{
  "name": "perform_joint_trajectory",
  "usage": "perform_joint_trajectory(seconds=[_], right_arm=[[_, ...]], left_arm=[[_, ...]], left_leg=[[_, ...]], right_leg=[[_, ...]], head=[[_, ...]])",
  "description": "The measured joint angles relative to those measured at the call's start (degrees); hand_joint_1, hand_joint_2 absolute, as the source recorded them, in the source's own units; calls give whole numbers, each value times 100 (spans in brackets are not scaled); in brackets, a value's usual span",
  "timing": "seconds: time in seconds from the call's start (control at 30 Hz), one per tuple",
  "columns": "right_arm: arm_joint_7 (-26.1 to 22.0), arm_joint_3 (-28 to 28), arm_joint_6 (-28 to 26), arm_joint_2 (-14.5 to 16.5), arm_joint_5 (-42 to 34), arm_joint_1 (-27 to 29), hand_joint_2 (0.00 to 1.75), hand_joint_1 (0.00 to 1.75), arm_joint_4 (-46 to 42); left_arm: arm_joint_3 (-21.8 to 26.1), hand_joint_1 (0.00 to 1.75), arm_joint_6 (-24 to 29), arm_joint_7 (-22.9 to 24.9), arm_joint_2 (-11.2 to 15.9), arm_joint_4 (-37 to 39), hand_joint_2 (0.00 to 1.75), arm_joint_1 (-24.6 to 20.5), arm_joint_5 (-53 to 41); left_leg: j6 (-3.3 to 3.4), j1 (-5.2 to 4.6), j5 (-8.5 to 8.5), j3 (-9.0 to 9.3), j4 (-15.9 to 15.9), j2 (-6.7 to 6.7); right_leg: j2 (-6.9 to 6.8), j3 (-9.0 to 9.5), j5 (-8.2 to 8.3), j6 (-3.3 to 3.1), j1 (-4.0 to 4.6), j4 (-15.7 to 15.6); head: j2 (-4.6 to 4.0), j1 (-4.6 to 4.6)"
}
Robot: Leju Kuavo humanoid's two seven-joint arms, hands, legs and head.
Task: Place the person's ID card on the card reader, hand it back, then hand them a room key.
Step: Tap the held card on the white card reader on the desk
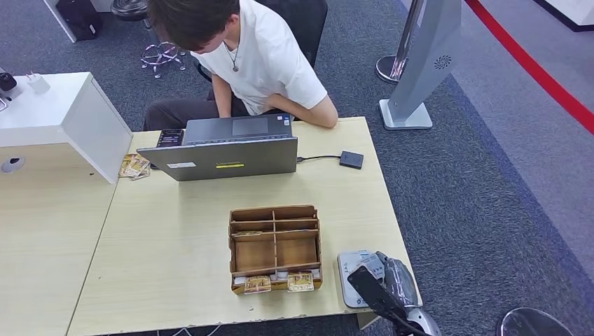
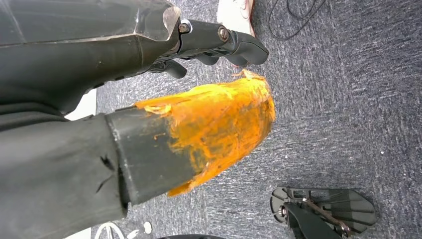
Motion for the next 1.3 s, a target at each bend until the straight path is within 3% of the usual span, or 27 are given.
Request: perform_joint_trajectory(seconds=[0.67,1.3], right_arm=[[404,-118,-441,45,889,-107,175,175,138],[428,-327,-990,131,1600,22,175,175,-168]], left_arm=[[8,0,-4,32,-2,0,0,0,-34],[62,0,-10,51,-4,0,0,1,-120]], left_leg=[[0,0,0,6,0,1],[0,0,0,4,0,0]], right_leg=[[-1,7,0,1,0,-1],[-1,6,0,1,0,-1]], head=[[0,0],[0,0]])
